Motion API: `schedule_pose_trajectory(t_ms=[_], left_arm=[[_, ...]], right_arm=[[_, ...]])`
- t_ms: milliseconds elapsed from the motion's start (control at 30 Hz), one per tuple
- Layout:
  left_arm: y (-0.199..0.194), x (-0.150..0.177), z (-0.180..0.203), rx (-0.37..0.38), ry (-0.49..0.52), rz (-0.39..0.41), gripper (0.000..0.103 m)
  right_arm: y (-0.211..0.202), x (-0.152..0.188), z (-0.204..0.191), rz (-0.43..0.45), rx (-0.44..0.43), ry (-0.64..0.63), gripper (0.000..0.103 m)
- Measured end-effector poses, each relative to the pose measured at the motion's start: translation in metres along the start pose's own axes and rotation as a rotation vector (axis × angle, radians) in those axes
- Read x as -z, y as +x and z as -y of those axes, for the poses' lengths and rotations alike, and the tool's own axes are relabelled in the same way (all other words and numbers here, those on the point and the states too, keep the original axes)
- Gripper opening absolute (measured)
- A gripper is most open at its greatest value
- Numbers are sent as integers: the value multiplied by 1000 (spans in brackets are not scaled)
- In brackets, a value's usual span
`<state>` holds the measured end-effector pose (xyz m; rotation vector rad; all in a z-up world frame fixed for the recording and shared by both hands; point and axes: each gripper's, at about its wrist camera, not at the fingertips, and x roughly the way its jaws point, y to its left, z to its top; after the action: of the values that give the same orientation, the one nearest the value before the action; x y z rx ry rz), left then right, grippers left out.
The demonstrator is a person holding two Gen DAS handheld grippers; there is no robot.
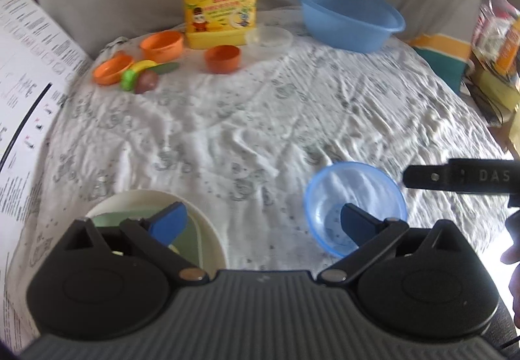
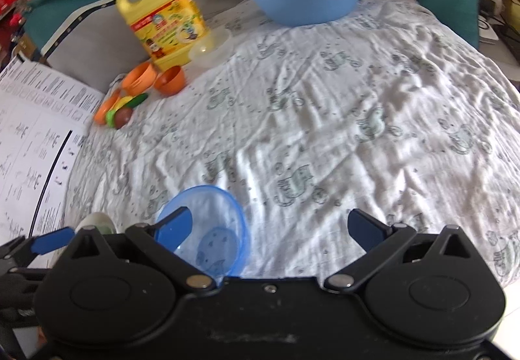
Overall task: Organize plates and bowls
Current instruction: 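Open the right gripper to release the blue bowl and withdraw, then move the open right gripper to the clear plastic bowl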
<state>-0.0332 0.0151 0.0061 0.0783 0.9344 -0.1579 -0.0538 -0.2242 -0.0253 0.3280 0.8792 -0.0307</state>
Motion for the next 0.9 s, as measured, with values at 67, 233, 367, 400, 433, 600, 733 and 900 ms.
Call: schedule_pose_trajectory(t_ms=[67,233,367,400,433,600,733,900], left_arm=[[-1,-1,-6,-1,-18,2,103],[-1,-6,-12,2,-38,13,103],[0,-13,-14,-2,-24,22,103],[1,-16,-15,-3,-22,26,103],[2,-19,-16,-3,-21,30,103],[9,-42,-23,-21,-12,56,103],[14,-62,-28,-28,-6,83,103],[27,-93,-32,-34,0,110,103]], right_arm=[[-1,0,2,3,6,-1,103],[-1,-2,1,12,7,-19,103],[3,-8,0,18,17,-23,103],[3,-11,1,22,15,-20,103],[4,-13,2,29,14,-17,103],[9,-29,0,67,26,-81,103],[17,-45,-8,98,39,-186,103],[30,-74,-19,108,52,-236,103]])
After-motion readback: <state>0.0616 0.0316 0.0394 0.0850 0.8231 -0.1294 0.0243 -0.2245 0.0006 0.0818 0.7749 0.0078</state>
